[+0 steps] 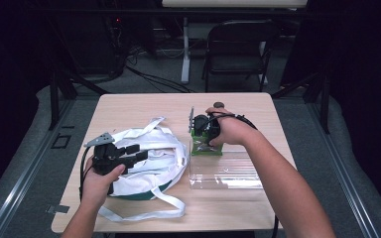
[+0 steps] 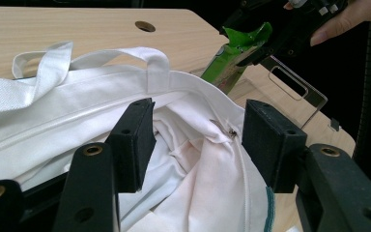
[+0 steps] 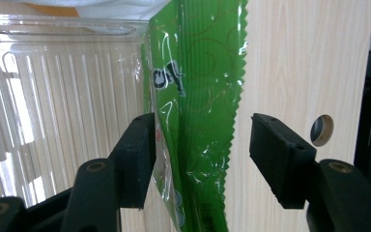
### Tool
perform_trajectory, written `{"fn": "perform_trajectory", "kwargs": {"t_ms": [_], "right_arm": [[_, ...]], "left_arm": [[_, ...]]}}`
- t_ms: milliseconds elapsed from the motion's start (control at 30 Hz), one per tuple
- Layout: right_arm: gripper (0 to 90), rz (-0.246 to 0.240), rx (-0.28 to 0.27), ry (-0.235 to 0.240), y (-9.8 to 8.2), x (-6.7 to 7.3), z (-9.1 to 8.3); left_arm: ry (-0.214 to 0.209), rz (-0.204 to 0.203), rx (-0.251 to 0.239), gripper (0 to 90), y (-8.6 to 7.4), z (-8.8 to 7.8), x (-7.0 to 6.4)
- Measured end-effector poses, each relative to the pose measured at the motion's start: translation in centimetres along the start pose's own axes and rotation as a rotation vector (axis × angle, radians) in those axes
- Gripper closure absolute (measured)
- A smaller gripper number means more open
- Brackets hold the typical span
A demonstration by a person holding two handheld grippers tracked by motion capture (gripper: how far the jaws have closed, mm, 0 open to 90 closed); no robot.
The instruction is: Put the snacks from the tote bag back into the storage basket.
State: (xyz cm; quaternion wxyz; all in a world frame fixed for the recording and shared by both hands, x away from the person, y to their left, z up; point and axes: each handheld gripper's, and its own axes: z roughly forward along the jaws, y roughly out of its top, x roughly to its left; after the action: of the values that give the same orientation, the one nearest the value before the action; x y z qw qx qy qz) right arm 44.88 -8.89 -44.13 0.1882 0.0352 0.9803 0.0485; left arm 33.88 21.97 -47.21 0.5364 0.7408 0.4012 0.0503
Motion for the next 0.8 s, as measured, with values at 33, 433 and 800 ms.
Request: {"fn": "perform_trajectory", "kwargs": {"t_ms": [33, 433, 800], "right_arm": [[42.2, 0.000, 0.000, 0.000, 0.00, 0.00, 0.00], [42.1, 0.007, -0.011, -0.001, 0.24, -0.05, -0.44], [41.8, 0.015, -0.017, 0.001, 0.07, -0.07, -0.84]], "left_arm": [[0.000, 0.000, 0.000, 44.9, 0.00, 0.00, 0.00], [-0.001, -0.003, 0.001, 44.8, -0.02, 0.03, 0.07], [0.000, -0.003, 0.002, 44.8, -0.02, 0.06, 0.03]]}}
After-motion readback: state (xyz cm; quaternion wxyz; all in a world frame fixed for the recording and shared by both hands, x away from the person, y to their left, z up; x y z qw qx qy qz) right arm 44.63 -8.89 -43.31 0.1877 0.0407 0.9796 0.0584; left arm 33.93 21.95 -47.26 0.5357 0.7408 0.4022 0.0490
